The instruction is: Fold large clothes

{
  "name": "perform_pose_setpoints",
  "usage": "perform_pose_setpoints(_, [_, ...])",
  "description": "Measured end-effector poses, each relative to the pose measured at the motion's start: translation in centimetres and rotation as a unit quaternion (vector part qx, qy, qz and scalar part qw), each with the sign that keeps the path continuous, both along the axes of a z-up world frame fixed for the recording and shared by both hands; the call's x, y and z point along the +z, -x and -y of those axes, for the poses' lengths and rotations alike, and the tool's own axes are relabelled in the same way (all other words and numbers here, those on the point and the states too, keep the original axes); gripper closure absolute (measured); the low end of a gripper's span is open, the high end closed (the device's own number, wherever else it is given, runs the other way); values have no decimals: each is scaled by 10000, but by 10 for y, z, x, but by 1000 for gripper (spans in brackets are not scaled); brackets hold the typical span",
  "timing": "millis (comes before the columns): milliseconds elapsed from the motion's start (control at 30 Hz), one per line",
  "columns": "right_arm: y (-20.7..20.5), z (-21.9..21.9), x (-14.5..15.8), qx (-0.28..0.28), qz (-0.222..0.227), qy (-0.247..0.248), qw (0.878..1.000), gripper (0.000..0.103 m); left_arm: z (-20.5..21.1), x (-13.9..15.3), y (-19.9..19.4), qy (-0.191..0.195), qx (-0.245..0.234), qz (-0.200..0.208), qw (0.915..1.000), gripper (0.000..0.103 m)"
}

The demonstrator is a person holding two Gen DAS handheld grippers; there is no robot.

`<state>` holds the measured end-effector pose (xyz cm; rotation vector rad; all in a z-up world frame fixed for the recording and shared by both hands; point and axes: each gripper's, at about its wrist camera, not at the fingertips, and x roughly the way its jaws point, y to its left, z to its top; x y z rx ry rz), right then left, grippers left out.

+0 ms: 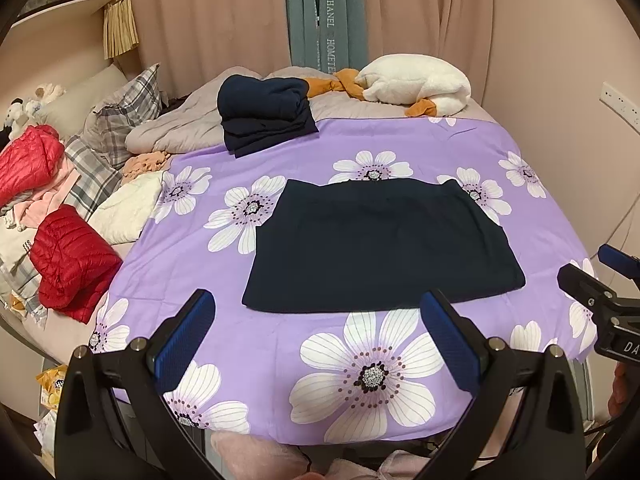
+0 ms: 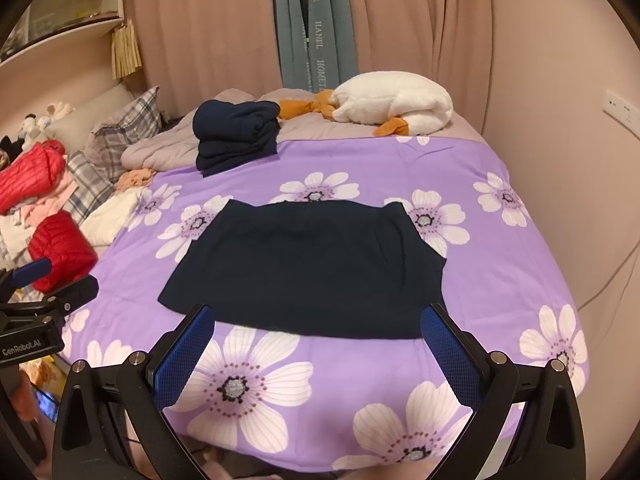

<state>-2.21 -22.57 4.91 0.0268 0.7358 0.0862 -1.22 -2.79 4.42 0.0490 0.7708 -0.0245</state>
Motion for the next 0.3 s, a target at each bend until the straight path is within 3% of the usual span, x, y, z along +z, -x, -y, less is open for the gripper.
perform_pose_setpoints(300, [-2,-1,2,33,16,-10,10000,1,-2,3,-1,46,3,75,10000,0])
